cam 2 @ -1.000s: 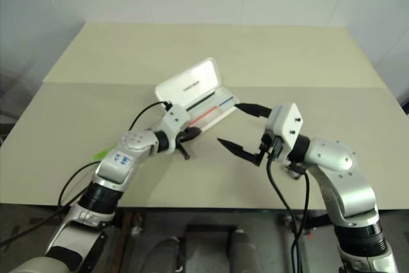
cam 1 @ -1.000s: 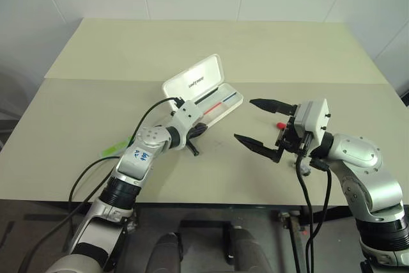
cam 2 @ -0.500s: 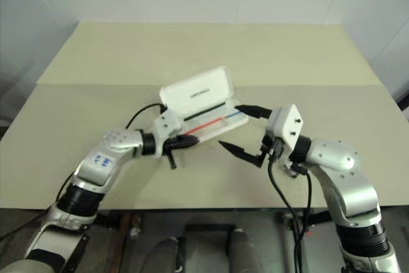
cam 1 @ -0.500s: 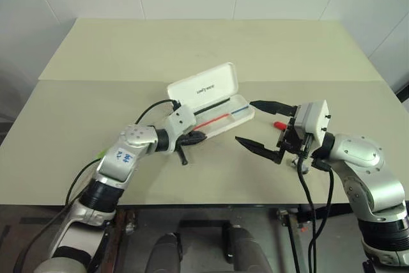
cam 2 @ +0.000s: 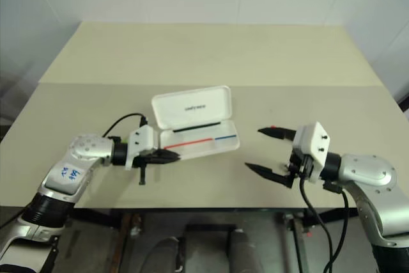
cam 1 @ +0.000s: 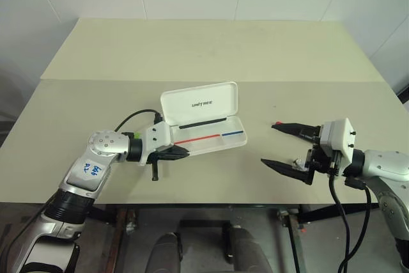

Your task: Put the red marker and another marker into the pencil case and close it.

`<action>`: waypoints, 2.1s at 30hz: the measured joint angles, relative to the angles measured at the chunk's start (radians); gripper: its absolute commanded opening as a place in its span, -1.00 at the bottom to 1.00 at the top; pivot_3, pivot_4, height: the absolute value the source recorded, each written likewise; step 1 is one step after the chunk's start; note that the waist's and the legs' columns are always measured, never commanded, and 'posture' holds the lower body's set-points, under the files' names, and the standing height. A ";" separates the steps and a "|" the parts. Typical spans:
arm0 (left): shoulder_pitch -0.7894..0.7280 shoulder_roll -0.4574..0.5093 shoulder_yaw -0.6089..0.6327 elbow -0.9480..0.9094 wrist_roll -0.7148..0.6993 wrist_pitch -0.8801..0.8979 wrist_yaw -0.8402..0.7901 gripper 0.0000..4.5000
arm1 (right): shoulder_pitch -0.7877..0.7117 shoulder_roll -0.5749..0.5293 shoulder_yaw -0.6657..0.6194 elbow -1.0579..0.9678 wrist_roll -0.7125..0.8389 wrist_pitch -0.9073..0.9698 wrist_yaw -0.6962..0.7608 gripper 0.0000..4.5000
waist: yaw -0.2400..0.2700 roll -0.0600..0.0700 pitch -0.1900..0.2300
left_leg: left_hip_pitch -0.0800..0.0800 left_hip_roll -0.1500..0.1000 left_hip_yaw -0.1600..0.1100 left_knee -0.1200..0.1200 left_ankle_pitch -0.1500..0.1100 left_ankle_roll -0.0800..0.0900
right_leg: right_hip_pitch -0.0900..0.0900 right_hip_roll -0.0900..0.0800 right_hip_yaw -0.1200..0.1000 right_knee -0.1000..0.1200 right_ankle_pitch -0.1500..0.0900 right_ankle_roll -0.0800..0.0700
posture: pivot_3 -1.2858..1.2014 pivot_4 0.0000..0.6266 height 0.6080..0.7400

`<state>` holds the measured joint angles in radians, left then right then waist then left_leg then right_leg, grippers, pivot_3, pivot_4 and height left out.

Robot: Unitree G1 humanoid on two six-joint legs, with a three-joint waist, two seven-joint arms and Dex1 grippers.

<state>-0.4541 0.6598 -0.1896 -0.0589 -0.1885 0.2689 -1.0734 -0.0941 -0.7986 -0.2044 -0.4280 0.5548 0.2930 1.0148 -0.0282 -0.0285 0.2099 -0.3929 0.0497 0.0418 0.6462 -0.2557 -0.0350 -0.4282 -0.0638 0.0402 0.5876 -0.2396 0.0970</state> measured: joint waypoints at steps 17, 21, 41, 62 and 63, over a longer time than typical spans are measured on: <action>-0.087 -0.060 -0.065 0.197 0.058 -0.185 -0.082 -0.98 | -0.022 0.001 0.002 -0.057 0.017 0.045 -0.049 1.00 | 0.001 0.000 0.000 | 0.000 0.000 0.001 0.001 0.000 0.001 | 0.000 0.001 0.002 0.000 0.001 0.001 | 0.03 -0.52 1.00; -0.106 -0.069 -0.065 0.242 0.068 -0.219 -0.099 -0.54 | -0.025 0.003 0.004 -0.071 0.018 0.057 -0.065 1.00 | 0.000 0.000 0.000 | 0.000 0.000 0.001 0.002 0.001 0.001 | 0.001 0.001 0.002 0.000 0.002 0.001 | 0.03 -0.52 1.00; -0.005 -0.017 0.081 -0.115 -0.127 0.099 -0.077 0.59 | -0.053 0.061 0.044 -0.016 0.014 0.045 -0.077 1.00 | -0.002 0.000 0.000 | 0.000 0.000 0.002 0.001 0.000 0.001 | 0.000 0.001 0.003 0.000 0.002 0.002 | 0.03 -0.52 1.00; 0.027 0.027 0.211 -0.308 -0.355 0.282 0.010 0.99 | -0.442 -0.065 0.163 0.896 -0.259 -0.191 0.236 1.00 | -0.009 -0.001 0.001 | 0.002 0.000 0.005 0.000 0.000 0.001 | 0.000 0.002 0.006 0.000 0.003 0.003 | 0.03 -0.52 1.00; 0.024 0.027 0.211 -0.309 -0.355 0.285 0.015 0.99 | -0.469 -0.052 0.174 0.946 -0.276 -0.213 0.246 1.00 | -0.011 -0.001 0.000 | 0.002 0.000 0.005 0.001 0.000 0.001 | 0.000 0.002 0.007 0.000 0.003 0.003 | 0.03 -0.52 1.00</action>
<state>-0.4302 0.6867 0.0209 -0.3677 -0.5439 0.5544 -1.0586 -0.5636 -0.8510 -0.0299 0.5176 0.2791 0.0803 1.2612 -0.0396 -0.0294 0.2104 -0.3909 0.0499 0.0472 0.6468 -0.2555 -0.0336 -0.4284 -0.0618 0.0468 0.5875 -0.2369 0.1001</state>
